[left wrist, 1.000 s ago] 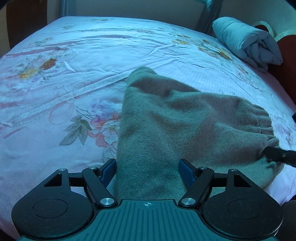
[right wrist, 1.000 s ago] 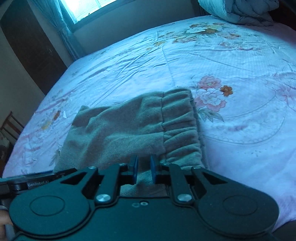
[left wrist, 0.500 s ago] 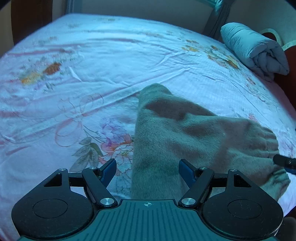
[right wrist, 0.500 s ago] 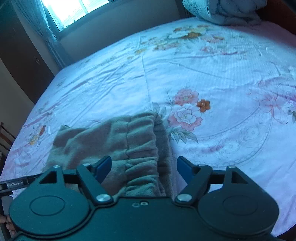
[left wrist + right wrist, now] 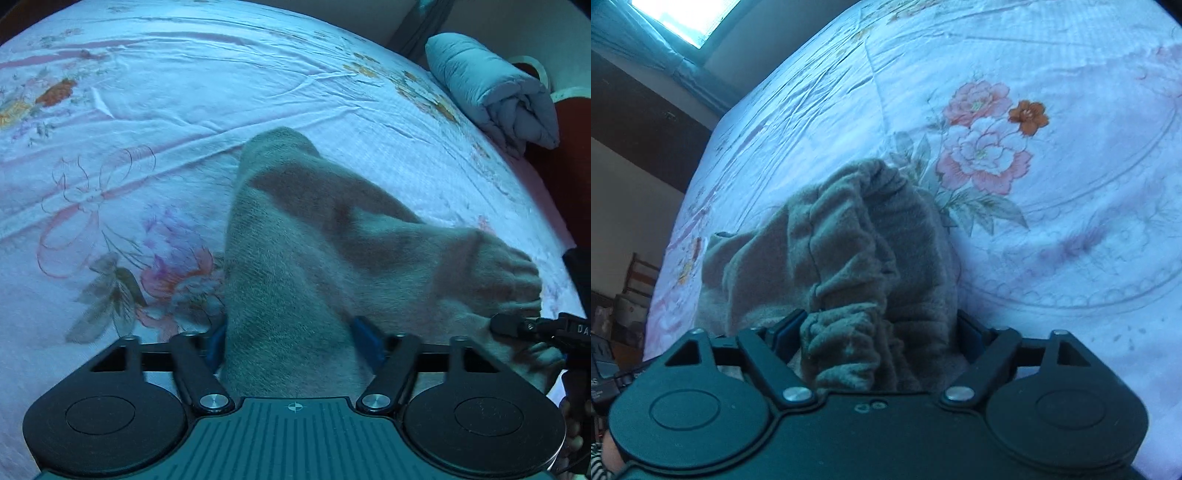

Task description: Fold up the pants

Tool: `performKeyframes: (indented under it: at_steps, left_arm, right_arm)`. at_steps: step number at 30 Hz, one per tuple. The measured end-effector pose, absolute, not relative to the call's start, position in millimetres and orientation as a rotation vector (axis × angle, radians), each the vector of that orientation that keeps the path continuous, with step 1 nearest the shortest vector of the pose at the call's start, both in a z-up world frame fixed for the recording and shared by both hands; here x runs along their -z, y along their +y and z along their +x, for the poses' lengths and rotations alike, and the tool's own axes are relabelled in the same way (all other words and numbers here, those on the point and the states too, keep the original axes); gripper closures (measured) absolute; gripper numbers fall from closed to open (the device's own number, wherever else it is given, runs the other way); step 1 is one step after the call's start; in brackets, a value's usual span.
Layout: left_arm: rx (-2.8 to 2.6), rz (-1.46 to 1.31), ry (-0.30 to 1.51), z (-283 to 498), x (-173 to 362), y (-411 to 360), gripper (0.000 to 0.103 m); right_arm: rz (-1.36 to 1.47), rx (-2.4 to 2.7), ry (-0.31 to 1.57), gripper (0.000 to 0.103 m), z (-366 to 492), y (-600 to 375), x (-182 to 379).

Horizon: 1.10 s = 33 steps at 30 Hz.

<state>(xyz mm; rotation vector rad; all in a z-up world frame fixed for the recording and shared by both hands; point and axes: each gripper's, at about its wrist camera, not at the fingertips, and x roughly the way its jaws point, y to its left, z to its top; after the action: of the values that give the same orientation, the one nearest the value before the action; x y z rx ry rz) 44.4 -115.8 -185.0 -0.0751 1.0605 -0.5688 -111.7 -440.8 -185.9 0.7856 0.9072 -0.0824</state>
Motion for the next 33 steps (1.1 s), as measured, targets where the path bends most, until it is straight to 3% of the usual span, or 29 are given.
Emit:
performKeyframes:
  at_steps: [2,5,9,14,15,17,20,26,33]
  left_arm:
    - [0.573,-0.088,1.053,43,183,-114,0.051]
    - [0.573,-0.099,1.038,41,176,-110,0.062]
    - [0.578,-0.011,1.007,35,172,-118,0.063]
    - [0.55,0.021,1.016,37,174,-126,0.058]
    - [0.545,0.017,1.015,37,175,-126,0.058]
    - [0.538,0.015,1.001,35,174,-125,0.061]
    - [0.54,0.045,0.958,25,167,-127,0.07]
    - [0.553,0.022,0.895,17,145,-123,0.078]
    - [0.587,-0.032,0.763,23,93,-127,0.079]
  right_arm:
    - [0.818,0.044,0.906,0.047,-114,-442,185]
    - [0.835,0.014,0.888,0.055,-120,-444,178]
    - [0.772,0.023,0.866,0.056,-124,-434,167]
    - [0.703,0.057,0.921,0.034,-114,-431,179]
    - [0.705,0.056,0.926,0.035,-113,-432,182]
    - [0.722,0.058,0.919,0.051,-114,-430,180]
    - [0.669,0.059,0.897,0.059,-120,-419,167]
    - [0.673,0.054,0.825,0.06,-132,-409,143]
    - [0.65,0.012,0.726,0.061,-126,-400,101]
